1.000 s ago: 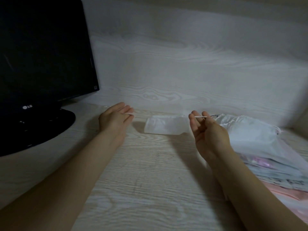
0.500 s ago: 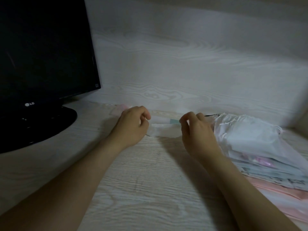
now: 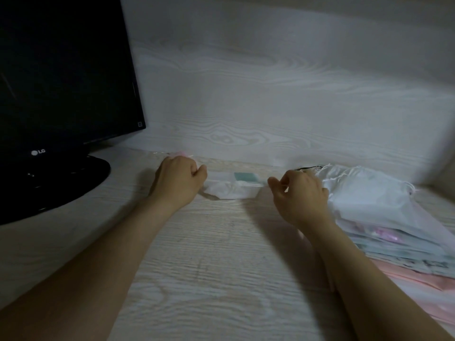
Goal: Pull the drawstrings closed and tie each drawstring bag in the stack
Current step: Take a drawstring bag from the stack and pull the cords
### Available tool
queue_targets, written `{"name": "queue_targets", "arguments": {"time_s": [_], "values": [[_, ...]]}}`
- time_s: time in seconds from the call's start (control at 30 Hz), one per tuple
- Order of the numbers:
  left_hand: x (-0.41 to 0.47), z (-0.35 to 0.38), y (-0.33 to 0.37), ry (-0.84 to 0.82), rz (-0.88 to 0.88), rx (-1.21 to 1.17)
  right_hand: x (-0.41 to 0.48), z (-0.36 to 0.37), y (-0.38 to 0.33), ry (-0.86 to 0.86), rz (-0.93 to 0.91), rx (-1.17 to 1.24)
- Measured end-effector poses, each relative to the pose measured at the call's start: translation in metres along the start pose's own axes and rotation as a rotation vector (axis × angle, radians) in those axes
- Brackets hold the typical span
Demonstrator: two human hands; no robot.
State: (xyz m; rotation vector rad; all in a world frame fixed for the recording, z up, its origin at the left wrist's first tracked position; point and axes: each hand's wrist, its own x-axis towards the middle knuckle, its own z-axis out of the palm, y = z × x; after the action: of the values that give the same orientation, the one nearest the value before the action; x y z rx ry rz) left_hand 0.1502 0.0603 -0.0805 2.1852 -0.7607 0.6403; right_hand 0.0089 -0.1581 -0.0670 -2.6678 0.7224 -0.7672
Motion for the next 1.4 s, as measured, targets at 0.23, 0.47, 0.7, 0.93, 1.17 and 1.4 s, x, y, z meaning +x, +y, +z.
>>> {"name": "queue_targets", "arguments": {"time_s": [0.23, 0.47, 0.7, 0.93, 1.17, 1.4], "values": [[-0.007, -0.006, -0.001, -0.126, 0.150, -0.020, 0.000, 0.001, 0.007, 0.170, -0.176, 0.166], [-0.004, 0.002, -0.005, -0.124, 0.243, -0.042, -0.011, -0.001, 0.000, -0.024, -0.379, 0.060], [-0.007, 0.001, 0.007, -0.048, 0.185, 0.025, -0.006, 0.007, 0.004, 0.137, -0.323, -0.040], [-0.015, 0.004, 0.036, 0.029, 0.015, -0.204, -0.008, 0.001, -0.010, 0.289, -0.392, 0.169], [-0.023, 0.015, 0.042, -0.379, -0.025, -0.424, -0.012, 0.010, -0.022, 0.211, -0.480, 0.323], [-0.025, 0.004, 0.051, -0.505, 0.015, -0.316, -0.016, 0.008, -0.021, 0.095, -0.485, 0.398]]}}
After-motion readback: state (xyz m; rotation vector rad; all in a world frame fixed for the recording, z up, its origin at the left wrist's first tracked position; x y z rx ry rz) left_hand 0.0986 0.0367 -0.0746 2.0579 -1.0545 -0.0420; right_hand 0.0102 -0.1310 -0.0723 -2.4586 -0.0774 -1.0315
